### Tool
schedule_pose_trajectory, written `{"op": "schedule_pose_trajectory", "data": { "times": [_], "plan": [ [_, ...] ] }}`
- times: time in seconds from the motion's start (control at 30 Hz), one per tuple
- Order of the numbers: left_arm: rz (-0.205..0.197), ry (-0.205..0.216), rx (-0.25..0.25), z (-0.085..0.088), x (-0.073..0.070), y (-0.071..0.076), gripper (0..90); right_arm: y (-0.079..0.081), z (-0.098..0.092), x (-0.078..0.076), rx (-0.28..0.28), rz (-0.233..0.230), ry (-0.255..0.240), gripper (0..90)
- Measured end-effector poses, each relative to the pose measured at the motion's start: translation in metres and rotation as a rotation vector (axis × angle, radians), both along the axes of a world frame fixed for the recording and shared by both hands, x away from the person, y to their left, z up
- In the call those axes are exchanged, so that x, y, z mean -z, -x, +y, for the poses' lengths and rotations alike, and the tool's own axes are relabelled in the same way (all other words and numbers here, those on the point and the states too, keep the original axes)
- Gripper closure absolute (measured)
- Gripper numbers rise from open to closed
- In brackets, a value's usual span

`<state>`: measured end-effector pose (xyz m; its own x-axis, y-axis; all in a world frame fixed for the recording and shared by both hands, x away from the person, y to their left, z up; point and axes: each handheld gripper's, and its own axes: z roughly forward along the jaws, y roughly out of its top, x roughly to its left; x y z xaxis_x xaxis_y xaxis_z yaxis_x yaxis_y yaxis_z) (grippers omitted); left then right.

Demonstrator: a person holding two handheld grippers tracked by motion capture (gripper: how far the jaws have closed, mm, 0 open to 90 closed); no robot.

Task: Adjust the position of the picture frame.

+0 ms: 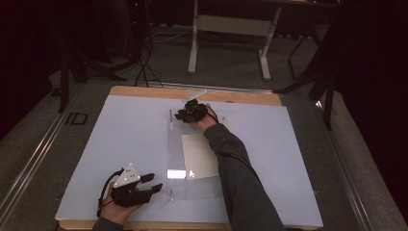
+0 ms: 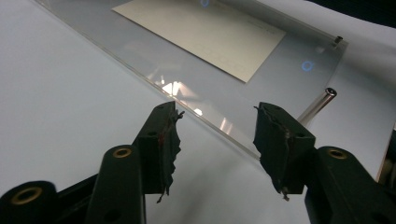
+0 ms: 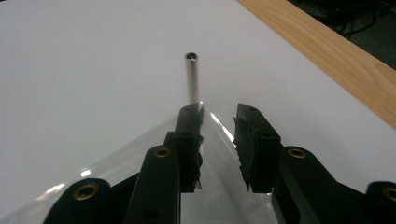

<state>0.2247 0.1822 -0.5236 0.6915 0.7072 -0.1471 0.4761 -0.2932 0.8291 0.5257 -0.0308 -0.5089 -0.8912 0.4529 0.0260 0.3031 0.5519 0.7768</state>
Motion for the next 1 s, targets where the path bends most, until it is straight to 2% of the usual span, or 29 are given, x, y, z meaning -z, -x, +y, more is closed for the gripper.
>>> {"op": "schedule_pose_trajectory", "data": {
  "times": [0.07,0.23,0.47,0.6,0.67,0.73,0.8,1.0],
  "plan": [
    [0.012,-0.003,0.001,0.000,0.002,0.000,46.4,0.000,0.006,0.001,-0.018,-0.001,0.001,70.2],
    [0.006,0.020,0.009,0.001,0.002,0.002,46.5,0.001,0.019,0.002,-0.042,-0.003,-0.004,69.9],
    [0.017,0.028,0.033,-0.002,0.007,0.004,45.5,-0.002,0.032,0.003,-0.005,-0.009,-0.007,68.5],
    [0.011,0.022,0.051,-0.006,0.007,0.005,45.0,-0.004,0.034,0.005,0.022,-0.010,-0.006,78.7],
    [0.009,0.020,0.055,-0.007,0.007,0.005,45.0,-0.004,0.033,0.006,0.018,0.009,-0.020,83.8],
    [0.007,0.019,0.058,-0.007,0.008,0.005,45.0,-0.003,0.035,0.006,0.019,-0.008,-0.013,84.8],
    [0.008,0.019,0.063,-0.008,0.008,0.005,45.1,-0.003,0.035,0.006,0.023,-0.003,-0.014,85.0],
    [-0.015,0.022,0.123,-0.015,0.007,0.009,45.0,-0.002,0.034,0.006,0.029,0.001,-0.015,85.0]
  ]
}}
